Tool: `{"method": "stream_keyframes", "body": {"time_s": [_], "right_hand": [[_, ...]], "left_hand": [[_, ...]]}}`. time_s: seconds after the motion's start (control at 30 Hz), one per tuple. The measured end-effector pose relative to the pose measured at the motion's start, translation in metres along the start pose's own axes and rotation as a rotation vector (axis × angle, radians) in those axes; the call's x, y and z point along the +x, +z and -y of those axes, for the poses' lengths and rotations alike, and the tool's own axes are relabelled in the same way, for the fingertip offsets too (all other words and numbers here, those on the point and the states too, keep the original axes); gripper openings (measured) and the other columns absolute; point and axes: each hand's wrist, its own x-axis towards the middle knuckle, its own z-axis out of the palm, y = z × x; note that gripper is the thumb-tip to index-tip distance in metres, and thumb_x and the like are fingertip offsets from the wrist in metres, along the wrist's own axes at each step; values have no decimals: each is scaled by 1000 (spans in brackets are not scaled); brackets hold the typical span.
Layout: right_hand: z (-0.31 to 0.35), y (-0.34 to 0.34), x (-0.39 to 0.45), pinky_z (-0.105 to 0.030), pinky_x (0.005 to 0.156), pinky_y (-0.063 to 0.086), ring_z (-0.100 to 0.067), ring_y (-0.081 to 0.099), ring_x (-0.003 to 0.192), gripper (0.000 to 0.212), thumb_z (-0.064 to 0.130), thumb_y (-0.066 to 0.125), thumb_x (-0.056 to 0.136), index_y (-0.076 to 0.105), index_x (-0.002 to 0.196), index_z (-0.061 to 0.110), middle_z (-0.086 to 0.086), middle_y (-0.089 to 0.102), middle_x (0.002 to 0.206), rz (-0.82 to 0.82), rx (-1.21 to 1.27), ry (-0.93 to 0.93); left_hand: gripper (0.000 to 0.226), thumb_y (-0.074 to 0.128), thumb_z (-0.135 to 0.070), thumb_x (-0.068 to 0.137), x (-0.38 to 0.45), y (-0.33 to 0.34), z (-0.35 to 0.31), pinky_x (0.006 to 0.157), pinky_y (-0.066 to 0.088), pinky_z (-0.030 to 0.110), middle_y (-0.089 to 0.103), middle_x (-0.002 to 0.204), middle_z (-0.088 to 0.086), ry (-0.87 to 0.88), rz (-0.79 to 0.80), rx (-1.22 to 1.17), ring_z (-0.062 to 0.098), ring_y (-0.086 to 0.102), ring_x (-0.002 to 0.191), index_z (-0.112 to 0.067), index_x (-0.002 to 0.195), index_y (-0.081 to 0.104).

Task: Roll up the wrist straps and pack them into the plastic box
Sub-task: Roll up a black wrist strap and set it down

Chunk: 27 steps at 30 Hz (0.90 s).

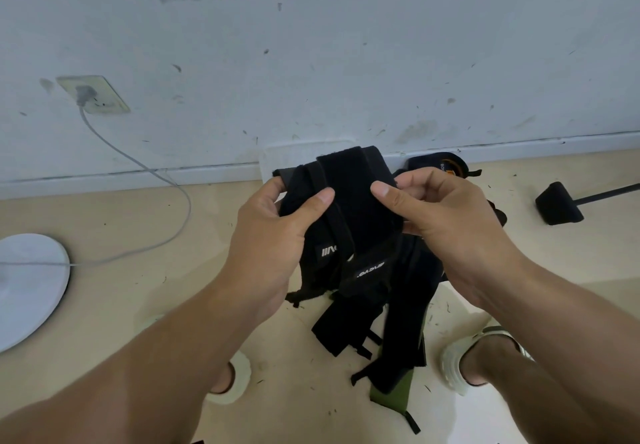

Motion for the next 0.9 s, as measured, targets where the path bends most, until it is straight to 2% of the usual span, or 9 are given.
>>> {"method": "stream_keyframes", "body": {"time_s": [0.07,0.17,0.37,0.5,0.57,0.63,0.73,0.8,0.9], "right_hand": [[-2,0,0,-52,103,55,-32,74,100,51,51,86,57,71,94,20,-3,67,85,-4,12,-3],[-5,1,2,-54,98,58,-25,70,90,53,52,88,52,71,91,20,-1,67,87,-32,36,-22],[-7,-2,3,-44,94,60,-26,74,97,50,47,89,58,75,98,22,-3,75,101,-22,8,-20],[-10,-4,1,-32,83,56,-14,73,91,46,46,92,65,70,101,27,3,71,105,-27,-124,-9],[-8,-5,0,-31,83,56,-13,73,91,43,42,92,68,70,102,24,0,73,104,108,-202,52],[-8,-5,-1,-34,95,58,-13,76,97,34,33,89,78,74,106,22,2,78,105,375,-293,158],[-9,-6,-2,-35,103,55,-9,75,101,13,24,79,91,79,104,28,8,80,103,555,-426,224],[-3,-9,-1,-35,97,57,-12,77,95,8,24,78,92,79,100,25,5,81,98,493,-399,214],[12,-18,1,-31,78,60,-16,79,81,6,21,82,87,78,91,20,-1,81,87,315,-315,144]], "left_hand": [[25,74,-18,94,0,-1,-1,89,60,41,80,106,-2,1,2,-1,19,78,98,-23,118,71],[26,74,-18,94,0,0,-1,92,61,45,80,107,-3,2,-2,17,19,78,99,-24,119,71],[25,74,-19,94,0,1,-2,102,56,51,80,110,-2,19,-61,11,21,76,105,-24,118,71],[24,72,-18,96,3,-2,-4,100,57,45,79,111,0,5,-122,-108,20,75,107,-19,119,71],[25,70,-16,96,7,-5,-6,91,61,38,80,110,2,-16,-138,-195,20,77,104,-16,121,70],[27,70,-15,97,11,-9,-7,82,62,32,80,109,3,-23,-159,-257,19,77,102,-14,123,69],[20,68,-20,100,18,-15,-10,90,60,36,80,109,0,18,-233,-204,17,77,103,-18,119,71],[11,65,-27,103,24,-20,-11,93,59,36,80,103,-6,67,-322,-135,13,76,100,-24,110,73],[11,64,-30,104,28,-28,-14,80,57,23,78,88,-14,135,-477,-87,2,74,85,-31,97,73]]}}
